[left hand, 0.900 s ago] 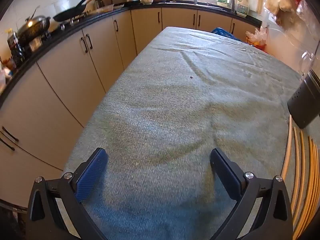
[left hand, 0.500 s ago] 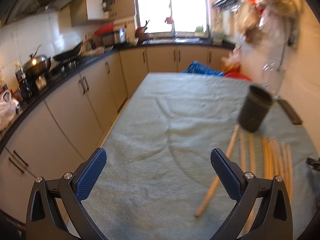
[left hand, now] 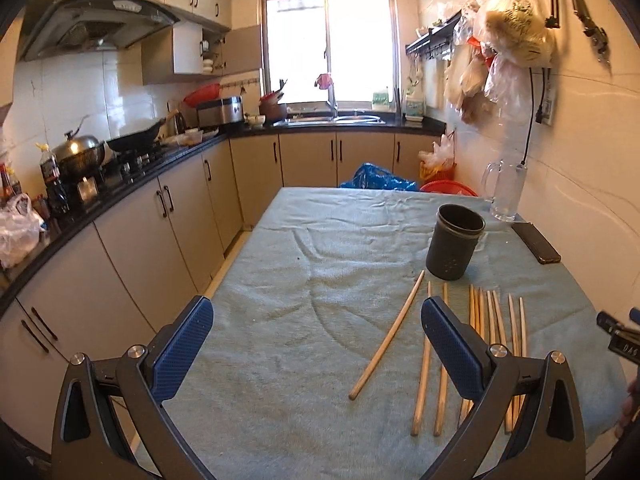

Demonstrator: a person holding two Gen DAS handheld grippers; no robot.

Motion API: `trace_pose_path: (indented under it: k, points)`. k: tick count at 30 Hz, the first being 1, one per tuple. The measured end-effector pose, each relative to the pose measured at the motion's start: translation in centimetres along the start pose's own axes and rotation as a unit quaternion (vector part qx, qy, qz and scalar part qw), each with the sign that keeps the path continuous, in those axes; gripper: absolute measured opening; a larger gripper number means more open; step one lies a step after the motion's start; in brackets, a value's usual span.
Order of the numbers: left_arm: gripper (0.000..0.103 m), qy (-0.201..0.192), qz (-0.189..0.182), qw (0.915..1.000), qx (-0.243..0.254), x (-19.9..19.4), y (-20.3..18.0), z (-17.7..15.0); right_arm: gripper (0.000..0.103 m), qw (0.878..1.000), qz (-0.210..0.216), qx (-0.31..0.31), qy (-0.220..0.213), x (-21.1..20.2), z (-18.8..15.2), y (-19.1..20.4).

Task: Organize utensils

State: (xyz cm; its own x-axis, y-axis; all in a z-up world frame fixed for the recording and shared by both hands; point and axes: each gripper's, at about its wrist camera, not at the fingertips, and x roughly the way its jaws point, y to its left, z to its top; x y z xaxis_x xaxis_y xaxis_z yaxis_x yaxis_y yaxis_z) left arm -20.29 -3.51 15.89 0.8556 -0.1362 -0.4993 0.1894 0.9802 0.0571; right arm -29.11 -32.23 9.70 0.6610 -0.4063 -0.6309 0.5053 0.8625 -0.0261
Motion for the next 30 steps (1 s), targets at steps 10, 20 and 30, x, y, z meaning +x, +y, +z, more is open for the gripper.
trace_pose_path:
  k: [10, 20, 30]
  points:
    - [0.103, -0.022, -0.002, 0.9997, -0.001, -3.1, 0.7, -1.0, 0.102, 0.999, 0.01, -0.015, -0.049, -5.9, -0.1, 3.2]
    - [0.103, -0.04, 0.002, 0.9992, -0.006, -4.9, 1.6, -2.2, 0.102, 0.997, 0.009, -0.036, -0.071, -8.5, -1.0, 5.3]
    - [0.103, -0.075, 0.005, 0.9971, 0.008, -7.0, 1.0, -3.4, 0.102, 0.992, 0.008, -0.034, -0.118, -11.4, -2.1, 6.1]
